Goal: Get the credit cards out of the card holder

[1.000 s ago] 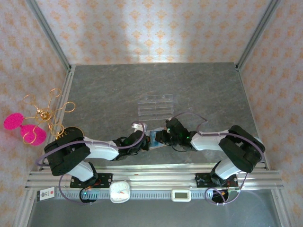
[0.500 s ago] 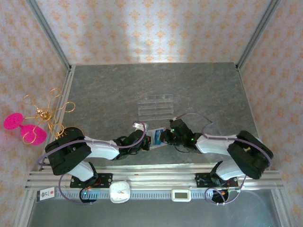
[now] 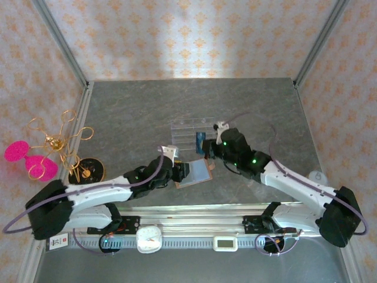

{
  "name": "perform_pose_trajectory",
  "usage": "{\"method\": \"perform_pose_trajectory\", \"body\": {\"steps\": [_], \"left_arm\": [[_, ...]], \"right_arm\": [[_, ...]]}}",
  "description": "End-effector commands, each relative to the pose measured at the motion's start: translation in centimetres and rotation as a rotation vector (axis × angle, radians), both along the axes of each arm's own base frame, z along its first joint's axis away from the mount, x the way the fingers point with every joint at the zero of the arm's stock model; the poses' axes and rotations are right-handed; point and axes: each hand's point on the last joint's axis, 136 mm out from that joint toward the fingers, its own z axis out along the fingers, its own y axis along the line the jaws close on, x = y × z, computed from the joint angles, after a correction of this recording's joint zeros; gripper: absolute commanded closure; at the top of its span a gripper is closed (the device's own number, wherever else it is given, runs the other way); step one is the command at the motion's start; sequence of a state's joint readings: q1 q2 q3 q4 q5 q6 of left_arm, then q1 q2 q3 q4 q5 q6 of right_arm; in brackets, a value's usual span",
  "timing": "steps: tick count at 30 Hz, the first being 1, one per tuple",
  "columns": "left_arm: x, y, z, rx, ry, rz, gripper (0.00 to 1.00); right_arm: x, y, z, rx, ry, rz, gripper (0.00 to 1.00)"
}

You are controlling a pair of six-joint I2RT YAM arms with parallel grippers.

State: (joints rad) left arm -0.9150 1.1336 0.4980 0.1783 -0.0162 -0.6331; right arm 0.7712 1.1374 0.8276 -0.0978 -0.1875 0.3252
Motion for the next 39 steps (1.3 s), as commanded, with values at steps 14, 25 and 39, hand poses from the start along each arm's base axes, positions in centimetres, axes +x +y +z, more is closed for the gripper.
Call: {"method": "perform_pose_trajectory", "body": {"steps": [14, 25, 39], "left_arm": [[0.3, 6.6, 6.2, 0.055, -0.131, 0.162, 0.33], [0.9, 8.3, 7.2, 0.098, -0.189, 0.190, 0.32], [0.9, 8.5, 5.4, 0.115, -0.168, 0.182, 0.31]], "right_arm": [[5.6, 5.9, -1.2, -0.677, -0.304, 0.629, 1.00], [8.1, 8.0, -4.8, -0.844, -0.271, 0.923, 1.00], [9.4, 7.0, -7.1, -0.859, -0.246, 1.100, 1.00]]}}
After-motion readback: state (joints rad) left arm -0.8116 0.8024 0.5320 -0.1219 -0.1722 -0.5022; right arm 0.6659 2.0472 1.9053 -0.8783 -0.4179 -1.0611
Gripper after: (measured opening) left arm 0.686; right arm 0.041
